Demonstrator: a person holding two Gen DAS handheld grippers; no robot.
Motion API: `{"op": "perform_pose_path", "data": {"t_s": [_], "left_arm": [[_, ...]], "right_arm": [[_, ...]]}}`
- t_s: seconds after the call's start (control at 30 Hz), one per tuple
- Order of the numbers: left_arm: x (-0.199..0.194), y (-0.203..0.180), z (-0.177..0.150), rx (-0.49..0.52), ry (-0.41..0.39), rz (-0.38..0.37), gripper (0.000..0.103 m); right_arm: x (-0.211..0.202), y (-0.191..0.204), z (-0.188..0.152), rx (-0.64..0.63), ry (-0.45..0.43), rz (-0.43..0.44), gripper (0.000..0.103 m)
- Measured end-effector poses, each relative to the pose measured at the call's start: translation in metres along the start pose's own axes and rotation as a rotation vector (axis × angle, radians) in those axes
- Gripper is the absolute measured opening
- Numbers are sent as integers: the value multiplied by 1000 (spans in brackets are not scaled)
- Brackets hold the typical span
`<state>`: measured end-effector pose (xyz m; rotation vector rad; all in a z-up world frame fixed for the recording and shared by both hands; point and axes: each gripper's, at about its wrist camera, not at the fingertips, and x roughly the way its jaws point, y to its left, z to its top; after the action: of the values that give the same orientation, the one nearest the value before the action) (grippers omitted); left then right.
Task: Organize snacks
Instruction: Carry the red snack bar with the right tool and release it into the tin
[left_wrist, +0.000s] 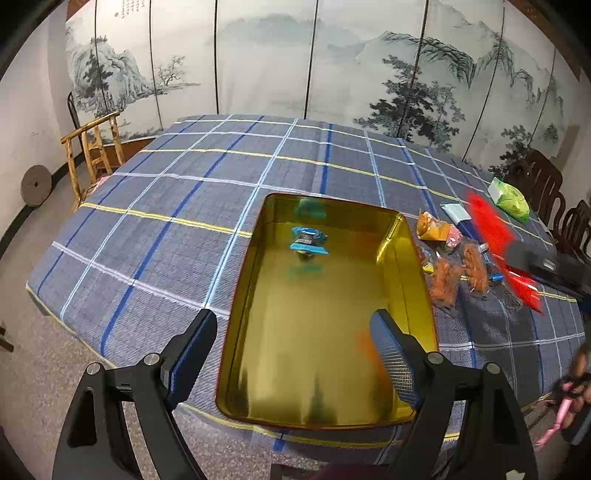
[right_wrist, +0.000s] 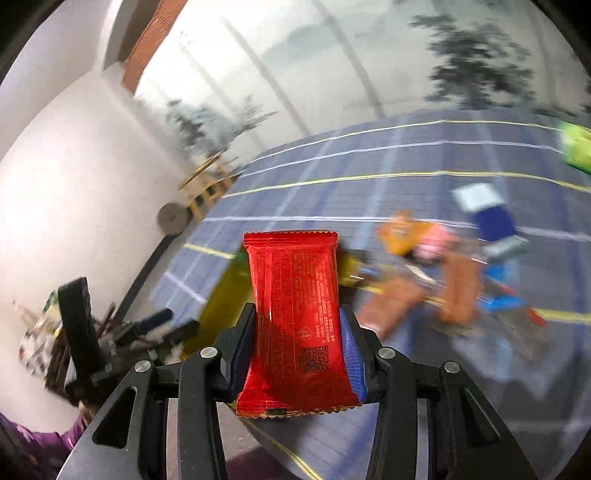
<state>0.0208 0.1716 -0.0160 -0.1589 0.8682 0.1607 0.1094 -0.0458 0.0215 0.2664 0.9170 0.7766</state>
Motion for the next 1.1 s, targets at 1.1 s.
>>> {"op": "perform_pose_path", "data": {"t_s": [1.1], "left_arm": [[-16, 9, -20, 34, -27, -78, 102]], "right_arm": [[54, -51, -8, 120, 52, -225, 62]]}}
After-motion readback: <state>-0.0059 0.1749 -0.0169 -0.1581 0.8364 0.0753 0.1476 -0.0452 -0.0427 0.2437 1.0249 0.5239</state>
